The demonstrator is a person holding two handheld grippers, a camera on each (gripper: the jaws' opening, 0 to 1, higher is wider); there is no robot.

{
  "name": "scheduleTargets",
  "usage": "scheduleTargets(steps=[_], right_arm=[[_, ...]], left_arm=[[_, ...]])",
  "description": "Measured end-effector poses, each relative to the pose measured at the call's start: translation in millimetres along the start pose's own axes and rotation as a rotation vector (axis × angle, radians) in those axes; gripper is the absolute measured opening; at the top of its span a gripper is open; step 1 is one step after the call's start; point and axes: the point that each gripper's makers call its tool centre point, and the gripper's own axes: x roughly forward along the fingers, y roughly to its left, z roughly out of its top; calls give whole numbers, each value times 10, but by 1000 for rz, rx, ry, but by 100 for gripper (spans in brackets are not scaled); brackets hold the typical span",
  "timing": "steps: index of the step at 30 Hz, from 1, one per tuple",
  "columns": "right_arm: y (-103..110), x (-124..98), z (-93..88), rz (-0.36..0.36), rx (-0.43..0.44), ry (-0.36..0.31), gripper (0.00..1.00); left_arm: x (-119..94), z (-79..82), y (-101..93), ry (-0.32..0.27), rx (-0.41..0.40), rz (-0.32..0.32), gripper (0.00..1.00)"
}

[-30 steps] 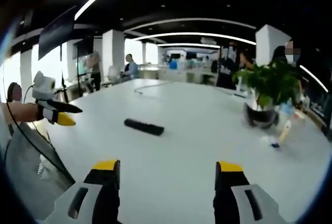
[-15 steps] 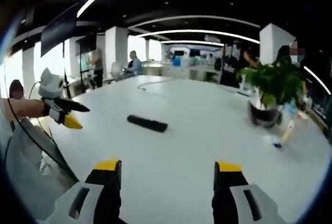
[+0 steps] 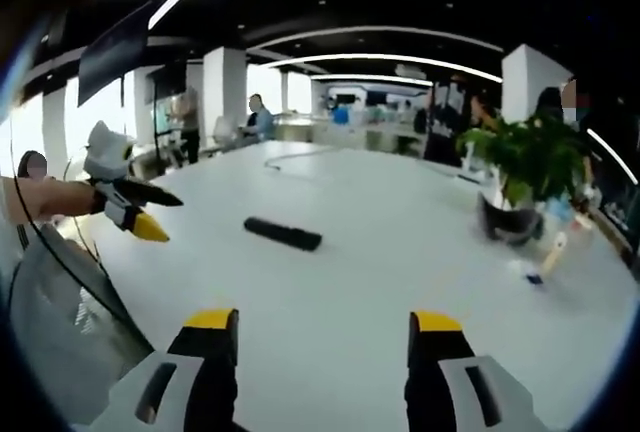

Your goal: Press the specified remote control buttons in sequence, fully releasing each button before pressing the next.

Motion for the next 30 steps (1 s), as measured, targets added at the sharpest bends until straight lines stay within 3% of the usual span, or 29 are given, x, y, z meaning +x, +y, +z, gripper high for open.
scheduleTargets(steps=[6, 10, 20, 25, 30], right_arm=[[-36, -7, -7, -14, 20, -3, 66], [-28, -5, -6, -10, 14, -2, 66], [-17, -2, -24, -3, 12, 8, 65], [-23, -2, -30, -5, 14, 11, 64], [-29, -3, -30, -5, 20, 9, 64]], left_arm=[[91, -57, -102, 33, -22, -56, 94], [139, -84, -112, 60, 17, -56, 93], [306, -8, -118, 66, 7, -87, 92], [378, 146, -138, 16, -54, -113, 92], [473, 226, -137, 32, 0, -117, 91]])
